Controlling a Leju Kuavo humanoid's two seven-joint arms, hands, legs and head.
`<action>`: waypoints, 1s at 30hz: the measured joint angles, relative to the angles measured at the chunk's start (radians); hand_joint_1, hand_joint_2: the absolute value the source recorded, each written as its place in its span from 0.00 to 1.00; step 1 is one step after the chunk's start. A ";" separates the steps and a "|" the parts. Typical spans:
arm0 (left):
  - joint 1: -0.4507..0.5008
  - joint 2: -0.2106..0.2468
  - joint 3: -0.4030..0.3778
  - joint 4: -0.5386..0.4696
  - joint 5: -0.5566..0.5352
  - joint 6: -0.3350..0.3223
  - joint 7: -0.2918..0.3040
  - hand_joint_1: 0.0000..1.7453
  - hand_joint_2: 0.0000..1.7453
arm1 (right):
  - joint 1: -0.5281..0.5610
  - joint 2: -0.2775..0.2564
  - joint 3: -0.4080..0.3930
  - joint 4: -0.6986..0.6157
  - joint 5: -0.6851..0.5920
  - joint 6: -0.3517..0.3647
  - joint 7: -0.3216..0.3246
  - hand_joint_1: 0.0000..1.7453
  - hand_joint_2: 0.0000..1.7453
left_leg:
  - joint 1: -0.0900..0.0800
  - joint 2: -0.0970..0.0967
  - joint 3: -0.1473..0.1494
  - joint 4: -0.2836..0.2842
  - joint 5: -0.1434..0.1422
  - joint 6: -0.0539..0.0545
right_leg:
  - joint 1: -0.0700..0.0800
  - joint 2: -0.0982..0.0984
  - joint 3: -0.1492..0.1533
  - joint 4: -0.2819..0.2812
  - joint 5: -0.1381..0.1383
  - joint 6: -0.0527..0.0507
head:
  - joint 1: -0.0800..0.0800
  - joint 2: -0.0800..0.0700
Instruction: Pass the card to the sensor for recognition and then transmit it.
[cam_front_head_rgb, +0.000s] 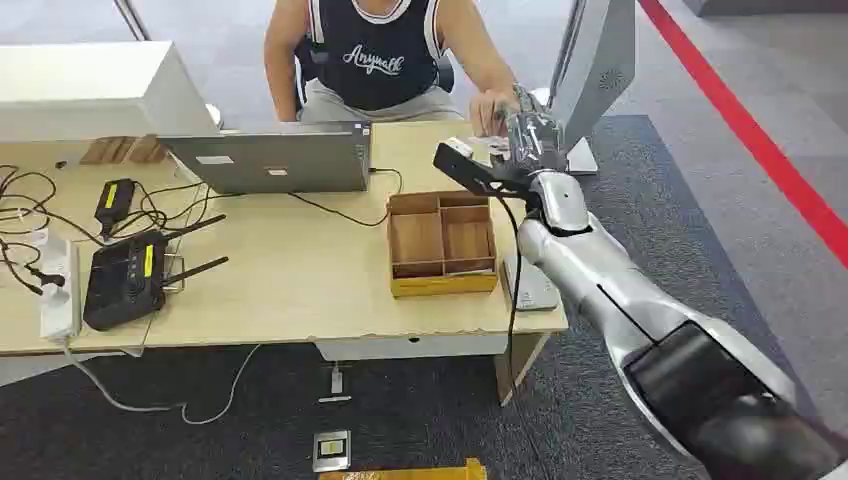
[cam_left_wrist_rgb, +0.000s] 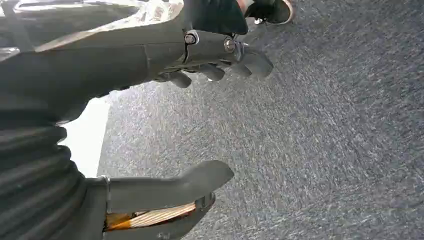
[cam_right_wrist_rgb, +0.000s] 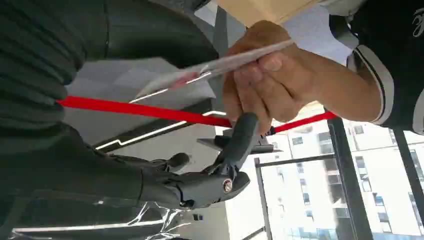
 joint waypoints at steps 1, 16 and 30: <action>0.000 0.000 0.000 0.000 0.000 0.000 0.000 0.00 1.00 | -0.001 0.000 0.000 0.002 0.000 0.000 0.000 1.00 1.00 | 0.000 0.000 0.000 0.000 0.000 0.000 | 0.000 0.000 0.000 0.000 0.000 0.000 | 0.000 0.000; 0.000 0.000 -0.006 0.000 -0.013 0.006 -0.005 0.00 1.00 | -0.010 0.001 -0.005 0.015 0.009 0.003 0.002 1.00 1.00 | 0.000 0.000 0.000 0.000 0.000 0.000 | 0.000 0.000 0.000 0.000 0.000 0.000 | 0.000 0.000; 0.000 0.000 -0.019 0.000 0.001 0.006 0.001 0.00 1.00 | -0.010 0.001 -0.008 0.020 -0.005 0.007 -0.010 1.00 1.00 | 0.000 0.000 0.000 0.000 0.000 0.000 | 0.000 0.000 0.000 0.000 0.000 0.000 | 0.000 0.000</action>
